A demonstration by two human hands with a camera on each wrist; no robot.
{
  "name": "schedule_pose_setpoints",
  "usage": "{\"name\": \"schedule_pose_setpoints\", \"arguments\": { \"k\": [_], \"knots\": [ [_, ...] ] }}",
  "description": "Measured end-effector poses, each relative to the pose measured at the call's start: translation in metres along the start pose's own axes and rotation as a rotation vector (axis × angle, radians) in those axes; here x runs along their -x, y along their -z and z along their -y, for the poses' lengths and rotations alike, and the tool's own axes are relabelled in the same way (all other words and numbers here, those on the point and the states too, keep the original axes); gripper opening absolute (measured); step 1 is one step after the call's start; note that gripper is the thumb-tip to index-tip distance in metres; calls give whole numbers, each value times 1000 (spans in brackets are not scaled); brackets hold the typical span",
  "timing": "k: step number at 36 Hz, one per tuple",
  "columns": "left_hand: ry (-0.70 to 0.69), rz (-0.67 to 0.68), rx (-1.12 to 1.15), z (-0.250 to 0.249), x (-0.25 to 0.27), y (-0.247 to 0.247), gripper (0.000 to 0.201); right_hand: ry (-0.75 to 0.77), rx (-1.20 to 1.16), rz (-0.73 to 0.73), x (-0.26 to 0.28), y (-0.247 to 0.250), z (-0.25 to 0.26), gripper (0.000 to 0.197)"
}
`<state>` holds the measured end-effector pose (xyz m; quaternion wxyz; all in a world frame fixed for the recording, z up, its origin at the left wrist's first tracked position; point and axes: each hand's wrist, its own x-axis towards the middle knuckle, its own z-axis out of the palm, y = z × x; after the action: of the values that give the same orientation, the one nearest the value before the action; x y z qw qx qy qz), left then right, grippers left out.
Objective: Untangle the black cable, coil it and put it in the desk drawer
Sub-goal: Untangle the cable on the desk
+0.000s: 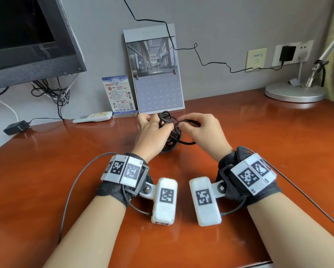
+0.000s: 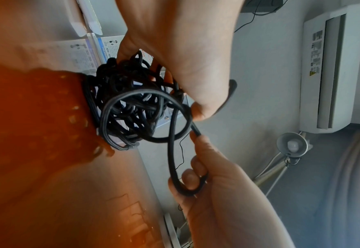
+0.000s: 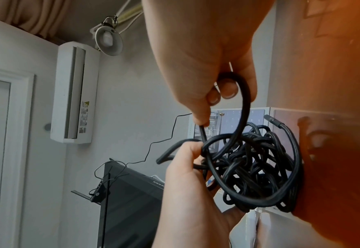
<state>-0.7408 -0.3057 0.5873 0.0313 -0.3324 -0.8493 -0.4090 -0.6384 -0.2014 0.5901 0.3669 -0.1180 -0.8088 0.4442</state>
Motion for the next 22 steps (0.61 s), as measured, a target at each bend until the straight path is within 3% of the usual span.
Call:
{"name": "schedule_pose_setpoints", "arguments": {
  "k": [3,7,10,13,15,18,20,22],
  "knots": [
    [2,7,-12,2,0,1,49,-24,32,-89,-3,1,-4,11],
    [19,5,-24,0,0,2,48,-287,-160,-279,-11,9,-13,19],
    [25,8,-52,-4,2,2,46,-380,-199,-310,-11,12,-13,20],
    [20,-1,-74,-4,4,1,32,-221,68,-283,-8,10,-10,18],
    [15,0,-98,-3,5,1,22,-79,210,-250,-5,10,-6,27],
    [15,0,-104,-5,6,0,17,108,321,-78,0,9,-2,39],
    [16,-5,-102,-7,6,0,18,168,405,37,1,6,-1,35],
    [18,-7,-110,-8,7,1,17,160,445,52,0,5,-1,25]
  ]
}}
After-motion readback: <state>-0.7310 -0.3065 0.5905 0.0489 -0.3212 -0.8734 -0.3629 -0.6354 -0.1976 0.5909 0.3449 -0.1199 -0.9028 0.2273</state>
